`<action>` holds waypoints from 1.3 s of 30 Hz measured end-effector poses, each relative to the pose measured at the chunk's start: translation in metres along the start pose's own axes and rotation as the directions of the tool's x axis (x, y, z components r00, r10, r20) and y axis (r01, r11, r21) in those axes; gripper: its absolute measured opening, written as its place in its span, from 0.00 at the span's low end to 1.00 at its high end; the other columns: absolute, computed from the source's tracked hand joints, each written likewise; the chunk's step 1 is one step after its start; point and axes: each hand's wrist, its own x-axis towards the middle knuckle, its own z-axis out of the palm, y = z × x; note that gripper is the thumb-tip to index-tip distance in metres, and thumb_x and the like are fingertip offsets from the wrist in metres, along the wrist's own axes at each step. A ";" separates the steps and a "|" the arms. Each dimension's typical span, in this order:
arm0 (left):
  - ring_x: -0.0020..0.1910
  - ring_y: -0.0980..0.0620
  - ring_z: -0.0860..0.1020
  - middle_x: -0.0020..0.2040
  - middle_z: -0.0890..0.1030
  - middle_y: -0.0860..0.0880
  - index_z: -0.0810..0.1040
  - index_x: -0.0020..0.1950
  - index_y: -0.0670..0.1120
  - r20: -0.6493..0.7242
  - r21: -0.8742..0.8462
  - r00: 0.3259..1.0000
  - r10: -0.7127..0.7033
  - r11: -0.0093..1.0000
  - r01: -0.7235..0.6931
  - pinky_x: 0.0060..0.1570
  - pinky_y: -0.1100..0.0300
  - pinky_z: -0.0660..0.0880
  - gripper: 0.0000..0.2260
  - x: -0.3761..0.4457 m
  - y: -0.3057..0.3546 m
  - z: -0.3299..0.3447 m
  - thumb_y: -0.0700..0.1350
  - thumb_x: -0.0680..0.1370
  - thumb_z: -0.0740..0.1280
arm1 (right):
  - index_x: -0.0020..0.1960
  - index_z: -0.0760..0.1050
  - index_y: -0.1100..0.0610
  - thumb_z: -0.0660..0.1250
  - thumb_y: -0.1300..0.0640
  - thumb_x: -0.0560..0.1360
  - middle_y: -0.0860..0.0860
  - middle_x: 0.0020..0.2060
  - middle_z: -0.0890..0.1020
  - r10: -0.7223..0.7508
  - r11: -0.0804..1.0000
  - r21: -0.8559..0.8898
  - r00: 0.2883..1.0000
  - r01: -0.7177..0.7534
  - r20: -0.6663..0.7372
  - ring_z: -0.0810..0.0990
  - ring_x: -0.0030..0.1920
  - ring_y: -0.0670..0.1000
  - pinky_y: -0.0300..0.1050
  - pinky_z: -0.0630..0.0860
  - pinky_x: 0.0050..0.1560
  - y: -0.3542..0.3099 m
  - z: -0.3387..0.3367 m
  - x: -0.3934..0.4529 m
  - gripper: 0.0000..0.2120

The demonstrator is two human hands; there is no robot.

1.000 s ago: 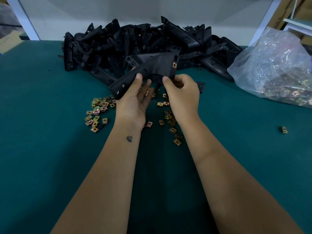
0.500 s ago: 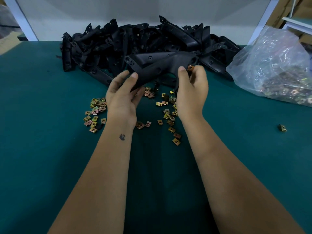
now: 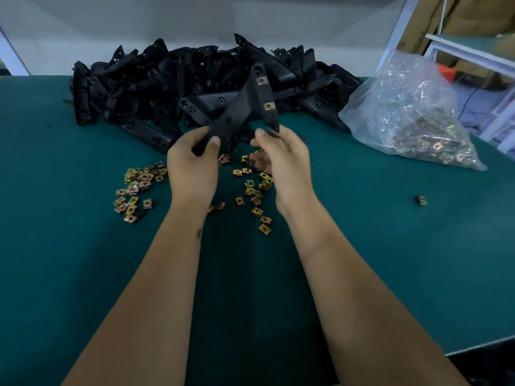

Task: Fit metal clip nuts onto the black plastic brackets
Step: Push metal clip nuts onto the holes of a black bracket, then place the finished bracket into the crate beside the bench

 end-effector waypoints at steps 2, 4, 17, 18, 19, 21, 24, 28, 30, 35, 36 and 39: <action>0.57 0.52 0.80 0.58 0.82 0.49 0.79 0.66 0.44 0.038 -0.110 0.999 -0.028 0.993 0.032 0.60 0.52 0.77 0.14 -0.006 0.006 0.008 0.44 0.82 0.65 | 0.63 0.75 0.57 0.69 0.58 0.78 0.51 0.44 0.84 0.036 0.999 0.028 0.999 -0.036 -0.002 0.83 0.42 0.46 0.37 0.79 0.42 0.002 0.000 -0.006 0.15; 0.54 0.56 0.81 0.54 0.84 0.52 0.81 0.63 0.45 0.102 -0.162 0.995 -0.002 0.987 0.018 0.58 0.56 0.78 0.12 -0.015 0.014 0.017 0.43 0.81 0.65 | 0.60 0.77 0.55 0.69 0.58 0.78 0.50 0.44 0.84 0.027 0.998 0.057 1.000 -0.026 -0.015 0.83 0.47 0.48 0.43 0.80 0.50 -0.002 -0.004 -0.011 0.11; 0.26 0.61 0.70 0.25 0.73 0.58 0.79 0.50 0.48 0.535 0.027 0.826 0.175 0.974 -0.224 0.30 0.67 0.64 0.04 -0.101 0.086 0.134 0.45 0.78 0.67 | 0.38 0.71 0.57 0.56 0.59 0.83 0.53 0.35 0.75 -0.073 0.995 0.028 0.866 0.101 -0.495 0.73 0.39 0.51 0.45 0.70 0.44 -0.036 -0.118 -0.032 0.15; 0.27 0.62 0.71 0.25 0.73 0.60 0.79 0.51 0.49 0.553 0.006 0.816 0.171 0.978 -0.209 0.29 0.68 0.64 0.04 -0.114 0.092 0.146 0.45 0.78 0.67 | 0.38 0.71 0.57 0.57 0.59 0.82 0.52 0.34 0.75 -0.084 0.993 0.026 0.847 0.115 -0.525 0.74 0.39 0.51 0.45 0.70 0.43 -0.041 -0.133 -0.036 0.15; 0.28 0.61 0.72 0.27 0.75 0.60 0.79 0.51 0.50 0.574 -0.020 0.803 0.164 0.982 -0.186 0.30 0.67 0.66 0.04 -0.127 0.098 0.158 0.45 0.78 0.66 | 0.37 0.71 0.57 0.58 0.60 0.82 0.51 0.33 0.75 -0.099 0.991 0.022 0.828 0.133 -0.553 0.74 0.38 0.51 0.45 0.71 0.43 -0.045 -0.149 -0.041 0.15; 0.35 0.56 0.78 0.34 0.80 0.56 0.80 0.49 0.51 0.630 -0.068 0.763 0.142 0.989 -0.128 0.38 0.59 0.74 0.05 -0.157 0.110 0.182 0.46 0.79 0.64 | 0.35 0.71 0.56 0.59 0.60 0.81 0.48 0.29 0.74 -0.131 0.986 0.002 0.780 0.167 -0.612 0.73 0.34 0.49 0.45 0.70 0.42 -0.056 -0.184 -0.054 0.15; 0.38 0.51 0.79 0.37 0.81 0.52 0.79 0.46 0.49 0.699 -0.133 0.699 0.151 0.988 -0.080 0.41 0.54 0.75 0.08 -0.207 0.123 0.216 0.46 0.80 0.62 | 0.33 0.70 0.55 0.61 0.59 0.80 0.46 0.26 0.73 -0.154 0.987 -0.070 0.691 0.148 -0.706 0.73 0.33 0.50 0.47 0.69 0.42 -0.066 -0.238 -0.080 0.17; 0.33 0.54 0.75 0.33 0.78 0.51 0.74 0.36 0.46 0.792 -0.114 0.590 0.153 0.988 -0.104 0.30 0.60 0.68 0.13 -0.280 0.129 0.255 0.46 0.81 0.61 | 0.30 0.68 0.54 0.68 0.53 0.77 0.46 0.23 0.73 -0.097 0.993 -0.115 0.592 0.007 -0.800 0.73 0.29 0.49 0.44 0.69 0.36 -0.074 -0.309 -0.130 0.19; 0.32 0.52 0.73 0.31 0.76 0.51 0.72 0.35 0.45 0.841 -0.102 0.518 0.154 0.986 -0.128 0.25 0.67 0.64 0.15 -0.313 0.127 0.267 0.44 0.81 0.60 | 0.31 0.70 0.56 0.71 0.53 0.74 0.50 0.26 0.75 -0.076 0.978 -0.170 0.548 -0.122 -0.833 0.74 0.30 0.50 0.44 0.70 0.37 -0.073 -0.340 -0.159 0.17; 0.31 0.52 0.72 0.30 0.75 0.54 0.75 0.38 0.49 0.950 -0.107 0.280 0.135 0.988 -0.114 0.29 0.63 0.65 0.13 -0.376 0.124 0.281 0.42 0.81 0.59 | 0.28 0.70 0.54 0.71 0.52 0.68 0.46 0.21 0.73 -0.127 0.891 -0.305 0.461 -0.336 -0.878 0.69 0.25 0.46 0.43 0.66 0.32 -0.079 -0.396 -0.224 0.14; 0.31 0.52 0.72 0.31 0.76 0.55 0.75 0.38 0.51 0.968 -0.112 0.210 0.136 0.986 -0.126 0.30 0.62 0.66 0.12 -0.385 0.125 0.281 0.42 0.80 0.60 | 0.26 0.68 0.54 0.70 0.52 0.67 0.45 0.19 0.71 -0.141 0.866 -0.323 0.433 -0.381 -0.890 0.66 0.22 0.45 0.41 0.64 0.30 -0.082 -0.406 -0.234 0.16; 0.39 0.51 0.80 0.42 0.82 0.55 0.80 0.56 0.51 0.994 -0.108 -0.024 0.106 0.989 -0.104 0.43 0.57 0.77 0.09 -0.404 0.127 0.281 0.42 0.81 0.62 | 0.27 0.64 0.52 0.68 0.49 0.67 0.47 0.21 0.68 -0.163 0.784 -0.300 0.285 -0.544 -0.944 0.66 0.23 0.48 0.42 0.59 0.28 -0.088 -0.435 -0.259 0.17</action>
